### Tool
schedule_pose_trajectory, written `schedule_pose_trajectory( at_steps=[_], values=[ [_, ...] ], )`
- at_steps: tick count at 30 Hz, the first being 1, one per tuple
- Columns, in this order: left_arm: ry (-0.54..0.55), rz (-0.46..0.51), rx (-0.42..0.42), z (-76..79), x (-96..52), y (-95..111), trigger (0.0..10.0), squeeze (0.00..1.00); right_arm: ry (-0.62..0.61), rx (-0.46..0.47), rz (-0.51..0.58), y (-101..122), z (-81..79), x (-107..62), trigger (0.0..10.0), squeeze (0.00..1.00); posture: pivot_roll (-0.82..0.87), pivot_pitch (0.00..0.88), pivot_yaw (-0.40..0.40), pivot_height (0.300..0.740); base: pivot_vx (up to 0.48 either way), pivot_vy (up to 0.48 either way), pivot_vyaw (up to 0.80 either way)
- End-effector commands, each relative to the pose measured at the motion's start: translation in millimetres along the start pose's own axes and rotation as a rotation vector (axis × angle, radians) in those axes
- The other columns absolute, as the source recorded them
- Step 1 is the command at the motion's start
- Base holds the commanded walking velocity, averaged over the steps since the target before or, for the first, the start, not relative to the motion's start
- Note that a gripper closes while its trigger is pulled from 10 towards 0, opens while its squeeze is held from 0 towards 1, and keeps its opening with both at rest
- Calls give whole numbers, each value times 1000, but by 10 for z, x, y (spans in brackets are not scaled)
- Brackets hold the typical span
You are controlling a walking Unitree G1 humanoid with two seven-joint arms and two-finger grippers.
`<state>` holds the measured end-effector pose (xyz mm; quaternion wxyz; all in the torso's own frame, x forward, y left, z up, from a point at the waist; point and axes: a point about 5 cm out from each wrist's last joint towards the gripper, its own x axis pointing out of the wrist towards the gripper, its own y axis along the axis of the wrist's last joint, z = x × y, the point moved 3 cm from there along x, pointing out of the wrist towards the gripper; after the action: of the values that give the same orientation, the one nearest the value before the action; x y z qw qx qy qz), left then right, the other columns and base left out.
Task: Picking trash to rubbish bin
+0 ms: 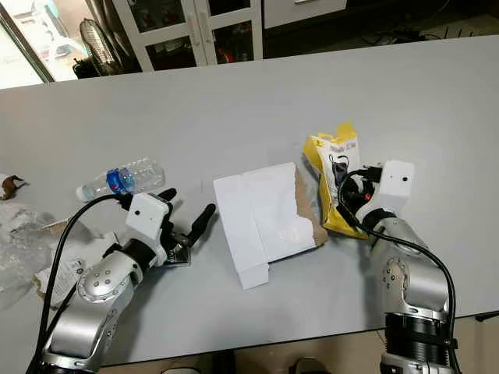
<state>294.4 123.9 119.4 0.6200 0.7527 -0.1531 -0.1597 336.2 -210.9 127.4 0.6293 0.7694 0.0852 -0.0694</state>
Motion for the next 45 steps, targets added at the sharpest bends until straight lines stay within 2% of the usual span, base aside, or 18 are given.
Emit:
schedule_pose_trajectory(
  at_steps=[1,5,9,16,22,28,34,41,45],
  values=[
    [-9,-5,-9,-12,-34,-5,10000,0,-24,37,-229,-569,52,-54,0,0,-9,184,105,740,0,0,0],
    [-49,-7,-22,23,-57,-11,10000,0,-18,33,-233,-580,40,-59,0,0,-7,184,107,740,0,0,0],
    [-149,0,-33,99,-124,12,10000,0,-18,20,-236,-593,52,-65,0,0,-7,184,105,740,0,0,0],
    [-154,-4,-22,-26,-135,23,10000,0,-15,14,-237,-598,46,-67,0,0,-8,184,105,740,0,0,0],
    [-227,11,-46,-30,-155,104,10000,0,-17,10,-239,-607,60,-74,0,0,-10,185,103,740,0,0,0],
    [-238,16,-25,-84,-136,141,10000,0,-16,10,-241,-621,39,-78,0,0,-13,184,106,740,0,0,0],
    [-249,19,-31,-59,-136,152,10000,0,-25,11,-239,-626,58,-83,0,0,-13,184,106,740,0,0,0],
    [-273,19,-31,-56,-140,170,10000,0,-49,16,-148,-412,106,-40,0,0,-13,184,105,740,0,0,0],
    [-331,20,-35,-14,-154,204,10000,0,-47,8,-127,-330,122,-28,0,0,-13,184,105,740,0,0,0]
  ],
)
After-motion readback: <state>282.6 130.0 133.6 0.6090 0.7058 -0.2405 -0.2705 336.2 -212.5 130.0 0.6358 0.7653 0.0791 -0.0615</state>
